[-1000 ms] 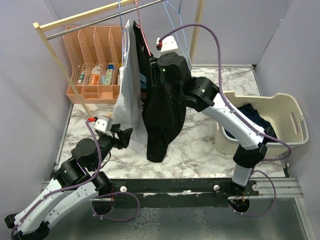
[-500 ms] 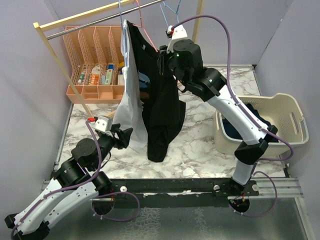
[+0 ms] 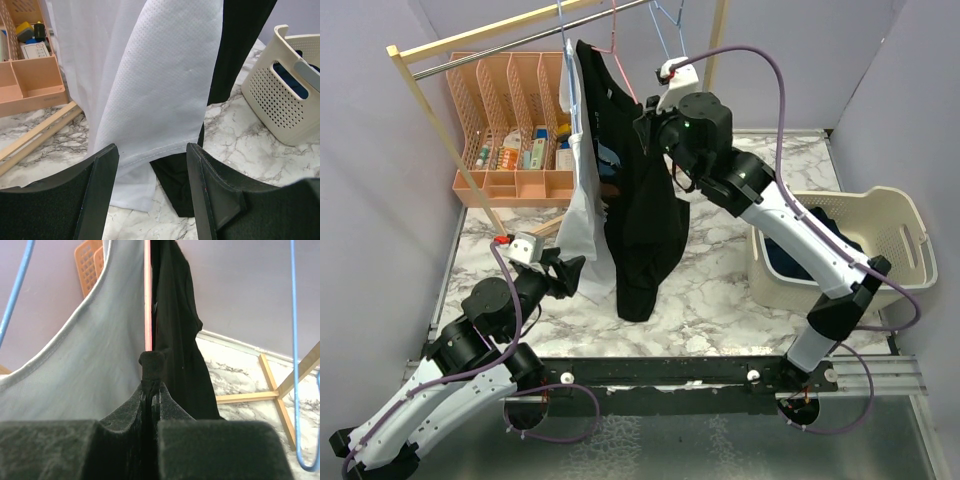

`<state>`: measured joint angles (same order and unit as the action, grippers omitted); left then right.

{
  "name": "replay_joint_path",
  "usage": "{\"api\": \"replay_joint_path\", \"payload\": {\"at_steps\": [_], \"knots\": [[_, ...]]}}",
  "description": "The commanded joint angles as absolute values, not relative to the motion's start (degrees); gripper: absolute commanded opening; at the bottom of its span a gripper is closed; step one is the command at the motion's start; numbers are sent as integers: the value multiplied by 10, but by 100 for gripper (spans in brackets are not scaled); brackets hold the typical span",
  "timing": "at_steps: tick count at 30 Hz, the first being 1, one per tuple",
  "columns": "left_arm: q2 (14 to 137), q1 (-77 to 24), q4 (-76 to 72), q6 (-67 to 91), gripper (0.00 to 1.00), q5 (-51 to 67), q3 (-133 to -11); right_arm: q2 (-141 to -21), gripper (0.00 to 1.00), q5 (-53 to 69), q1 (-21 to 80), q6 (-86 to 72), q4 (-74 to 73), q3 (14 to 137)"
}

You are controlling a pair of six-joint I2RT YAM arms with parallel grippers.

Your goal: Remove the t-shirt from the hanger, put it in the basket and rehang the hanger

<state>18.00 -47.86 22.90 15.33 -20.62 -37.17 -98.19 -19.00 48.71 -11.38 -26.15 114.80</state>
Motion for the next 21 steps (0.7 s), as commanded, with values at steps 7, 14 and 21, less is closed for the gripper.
{"api": "replay_joint_path", "payload": {"at_steps": [7, 14, 21], "knots": [[173, -479, 232, 154, 59, -214, -388, -875, 1, -220, 489, -31, -51, 1074], [174, -479, 232, 153, 59, -214, -388, -858, 1, -211, 489, -37, -149, 1089], [174, -480, 229, 153, 65, -207, -385, -758, 1, -125, 489, -81, -310, 1006]]}}
